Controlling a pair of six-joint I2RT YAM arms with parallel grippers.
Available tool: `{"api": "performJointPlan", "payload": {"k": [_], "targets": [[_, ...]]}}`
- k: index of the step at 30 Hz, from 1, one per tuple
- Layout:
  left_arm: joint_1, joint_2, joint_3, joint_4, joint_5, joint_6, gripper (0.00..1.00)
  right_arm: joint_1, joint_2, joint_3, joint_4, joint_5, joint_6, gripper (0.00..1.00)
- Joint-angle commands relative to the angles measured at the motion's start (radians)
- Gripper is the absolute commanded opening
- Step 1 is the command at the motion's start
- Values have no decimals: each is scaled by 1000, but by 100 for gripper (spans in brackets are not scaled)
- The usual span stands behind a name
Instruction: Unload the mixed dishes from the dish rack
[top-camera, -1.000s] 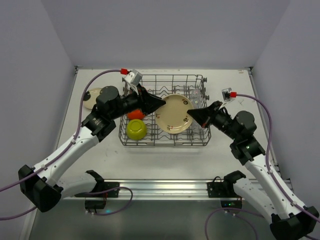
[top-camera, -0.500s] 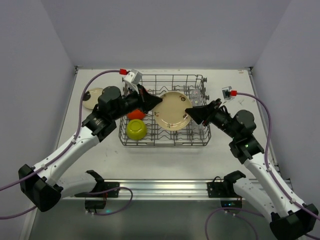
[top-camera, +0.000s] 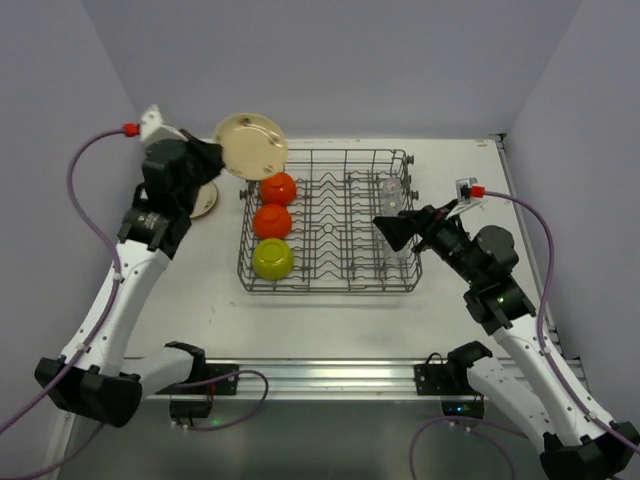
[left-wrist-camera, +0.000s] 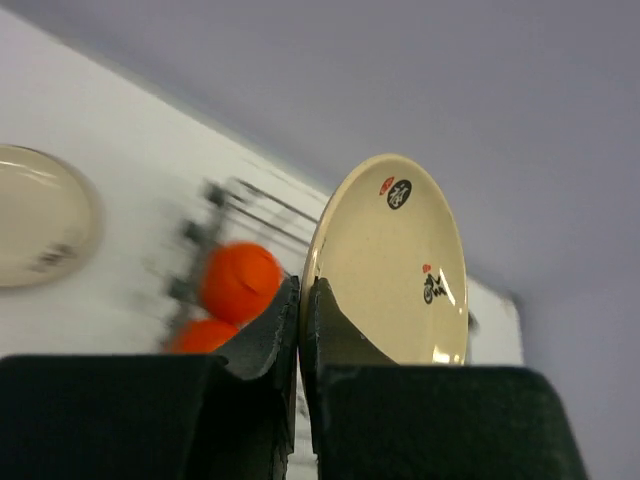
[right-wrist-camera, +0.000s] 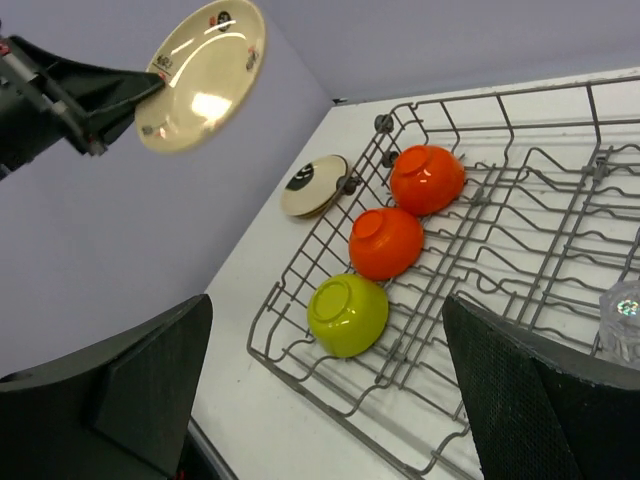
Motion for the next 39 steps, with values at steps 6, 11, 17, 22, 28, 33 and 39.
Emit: {"api": "performJointPlan", "payload": {"k": [6,11,17,22,28,33,39], "targets": [[602,244,0,11,-65,-243,0,-4,-139,-9,-68,66,-59,99],[689,433,6,142,8,-262,0,-6,-211,-24,-111,75,-72,99],[735,587,70,116,36,-210,0,-4,-250,-35,-141,49,-100,99],[742,674,75,150,71,-164,0,-4,-244,-40,-150,43,-118,99],[742,734,113,125,103,-121,4,-6,-242,-34,-169,46,-138,99],[740,730,92,117,105,-108,36,-6,-221,-26,-167,34,-138,99],[714,683,90,73,93,-93,79,-4,-175,-34,-144,18,-112,99]]}}
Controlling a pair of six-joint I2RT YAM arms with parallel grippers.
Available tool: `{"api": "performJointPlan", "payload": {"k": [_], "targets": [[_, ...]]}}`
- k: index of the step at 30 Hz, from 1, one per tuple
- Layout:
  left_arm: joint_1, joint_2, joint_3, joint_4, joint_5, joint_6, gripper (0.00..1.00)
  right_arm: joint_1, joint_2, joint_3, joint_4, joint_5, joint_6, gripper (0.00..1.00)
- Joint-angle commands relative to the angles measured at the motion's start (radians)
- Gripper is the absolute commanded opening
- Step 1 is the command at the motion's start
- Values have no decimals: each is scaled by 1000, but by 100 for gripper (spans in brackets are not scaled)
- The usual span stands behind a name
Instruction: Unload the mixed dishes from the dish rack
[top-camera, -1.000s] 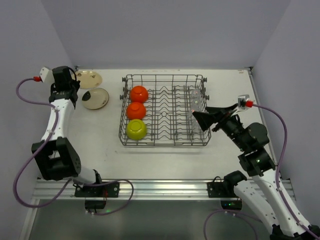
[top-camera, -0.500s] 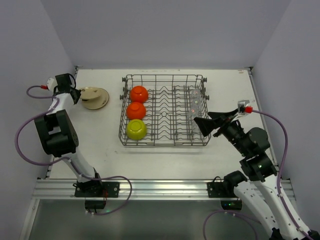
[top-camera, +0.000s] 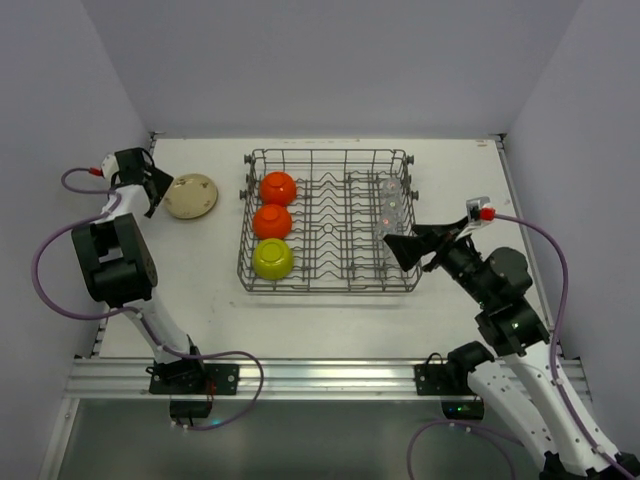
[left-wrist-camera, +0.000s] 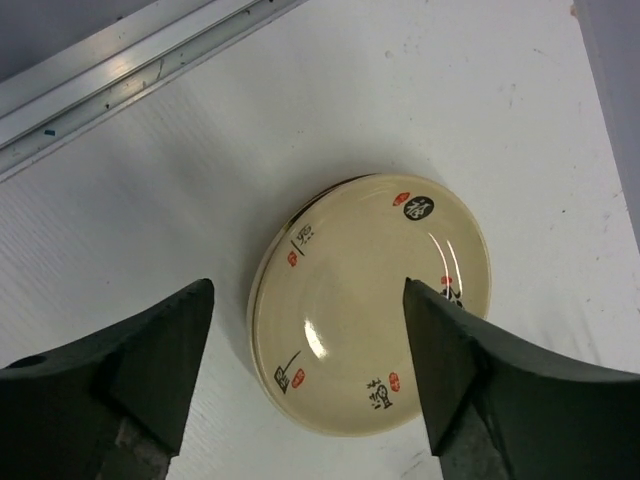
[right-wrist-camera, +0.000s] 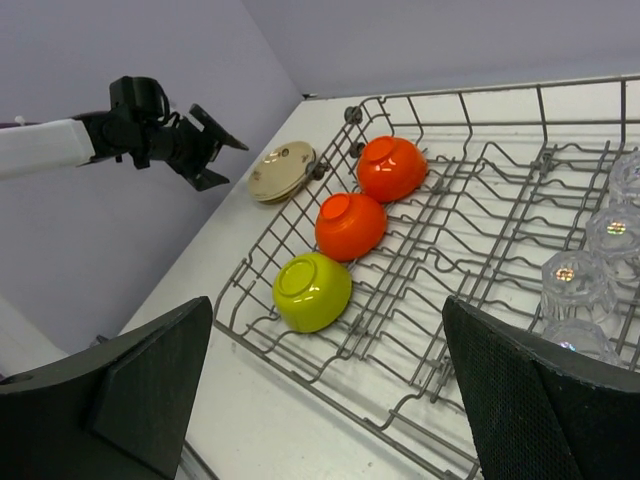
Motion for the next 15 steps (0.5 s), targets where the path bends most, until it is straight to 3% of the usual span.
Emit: {"api": "performJointPlan", "payload": {"k": [1,2,3,8,11,15], "targets": [[-24,-67,26,-14,-17,21,82,-4,36,5,35,-40,18,99],[-29,-69,38,-55,-31,19,94,-6,55,3,40,-46,21,99],[-36,-73,46,-78,-60,16,100,-4,64,5,41,-51,24,99],[-40,-145,75,-167,-92,22,100,-4,165,73,-23,-7,24,99],[-56,-271,80,-189,-83,47,100,-4,263,147,-110,38,27,99],[-136,-470,100,-209,-1,152,100,-3,280,118,-55,81,64,99]]}}
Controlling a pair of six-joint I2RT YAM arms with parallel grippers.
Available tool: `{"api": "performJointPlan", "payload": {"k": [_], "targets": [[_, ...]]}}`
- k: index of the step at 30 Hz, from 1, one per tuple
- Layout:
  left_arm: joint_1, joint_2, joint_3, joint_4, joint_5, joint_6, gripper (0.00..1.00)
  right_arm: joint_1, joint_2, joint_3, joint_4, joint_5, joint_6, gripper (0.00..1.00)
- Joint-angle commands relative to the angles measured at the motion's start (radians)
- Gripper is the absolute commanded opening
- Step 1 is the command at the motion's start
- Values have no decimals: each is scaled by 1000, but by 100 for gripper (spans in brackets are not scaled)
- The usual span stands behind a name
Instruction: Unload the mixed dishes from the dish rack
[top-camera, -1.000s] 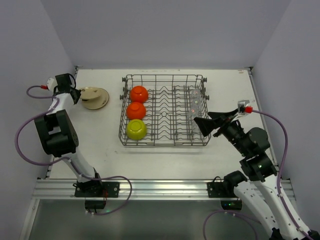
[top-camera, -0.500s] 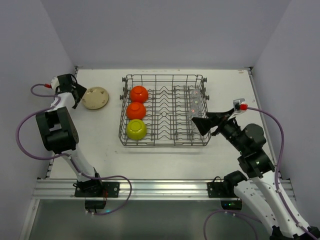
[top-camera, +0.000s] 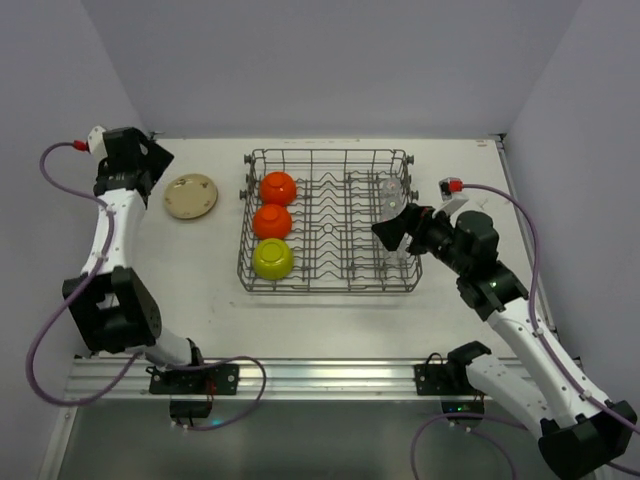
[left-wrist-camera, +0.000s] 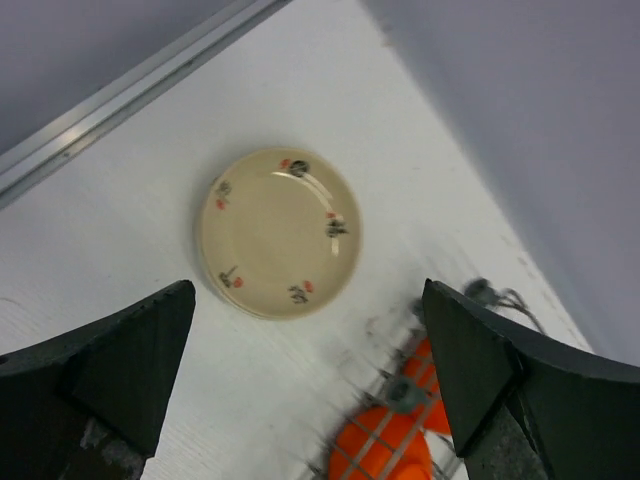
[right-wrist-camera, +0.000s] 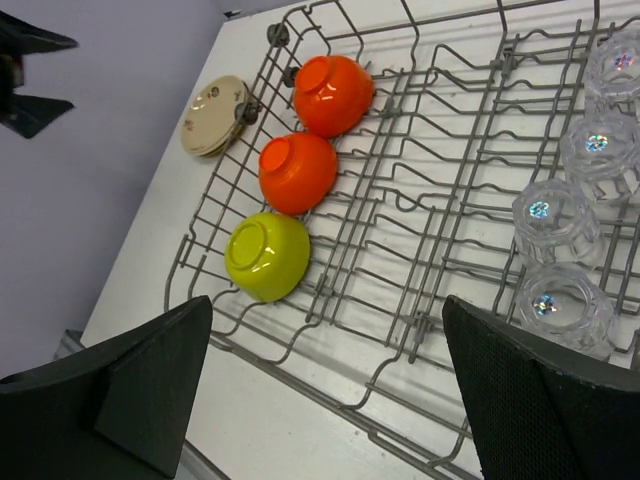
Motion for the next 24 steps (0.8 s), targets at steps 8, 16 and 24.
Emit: {"api": "performJointPlan", "payload": {"k": [8,16,24], "targets": [[-525,-381,-49,-191,-159,214,100,-4,23,-93,360,-169,261,99],[-564,-595,-380,-156,83,334,100,189,413,163,184,-56,328,99],[-562,-648,-456,-174,80,348,98,310,730,341,185,79,446,93]]}}
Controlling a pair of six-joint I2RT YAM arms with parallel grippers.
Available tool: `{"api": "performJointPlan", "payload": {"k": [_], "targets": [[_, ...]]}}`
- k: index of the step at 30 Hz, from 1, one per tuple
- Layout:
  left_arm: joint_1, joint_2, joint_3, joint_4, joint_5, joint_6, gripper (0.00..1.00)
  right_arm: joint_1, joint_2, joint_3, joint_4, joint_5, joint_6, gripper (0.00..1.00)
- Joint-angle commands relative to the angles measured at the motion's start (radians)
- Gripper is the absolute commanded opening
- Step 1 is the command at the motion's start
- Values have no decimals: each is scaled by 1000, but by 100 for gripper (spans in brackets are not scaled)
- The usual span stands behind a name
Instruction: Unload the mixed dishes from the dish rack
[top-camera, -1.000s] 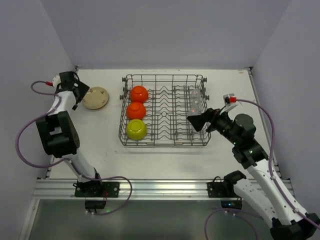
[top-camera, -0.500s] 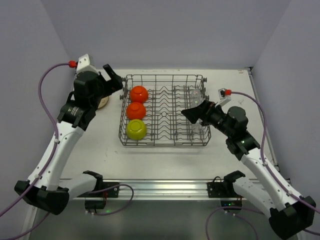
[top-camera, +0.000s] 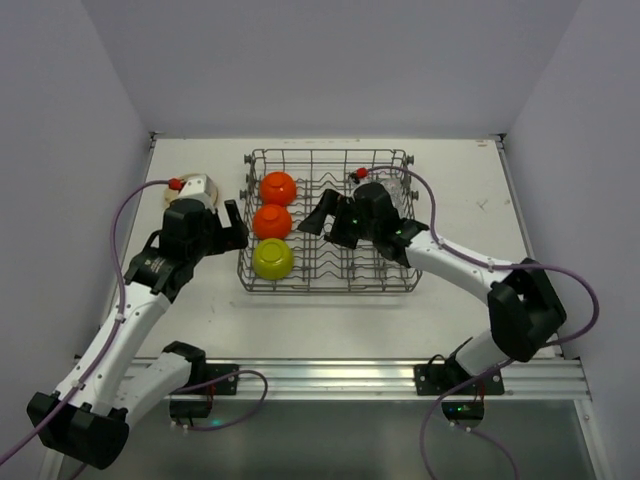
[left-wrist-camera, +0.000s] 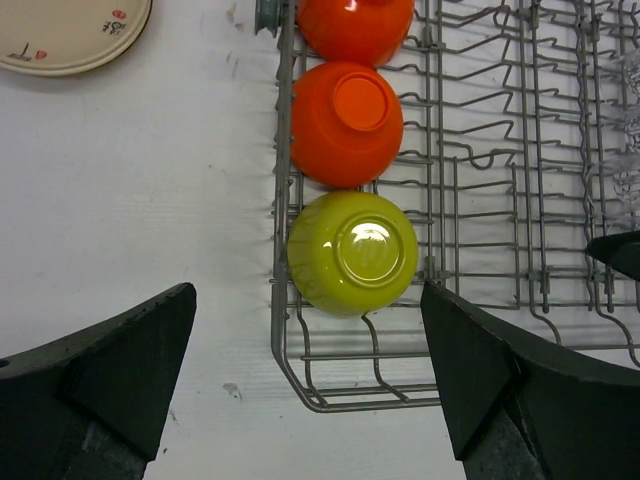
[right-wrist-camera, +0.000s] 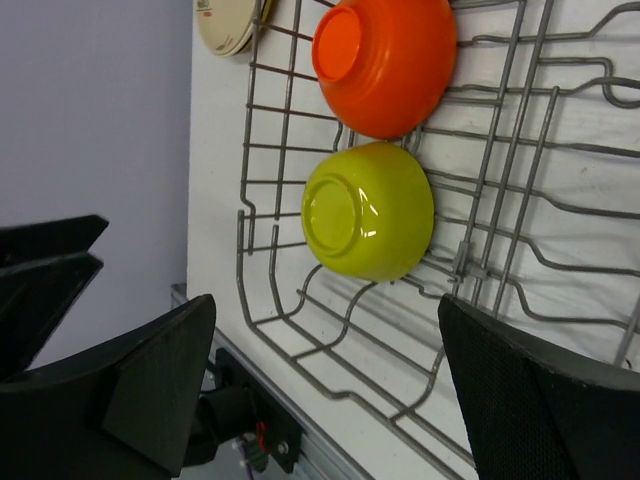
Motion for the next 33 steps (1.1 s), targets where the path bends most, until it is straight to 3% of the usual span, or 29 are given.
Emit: {"api": "performJointPlan", "payload": {"k": [1,4,9,14,18,33], "targets": [[-2,18,-43,0,12,41,97,74,88,128,-8,111,56,94],[-2,12,-97,43,76,41,94,104,169,182,-43,168,73,94],[-2,11,-117,92,121,45,91,108,202,131,44,174,120,93],[-2,32,-135,129,200,63,91,111,196,128,19,185,51,91],[-2,46,-142,124,155,51,92,110,255,206,-52,108,10,91],[-2,187,-125,95,162,52,85,111,335,124,117,51,114,91]]}}
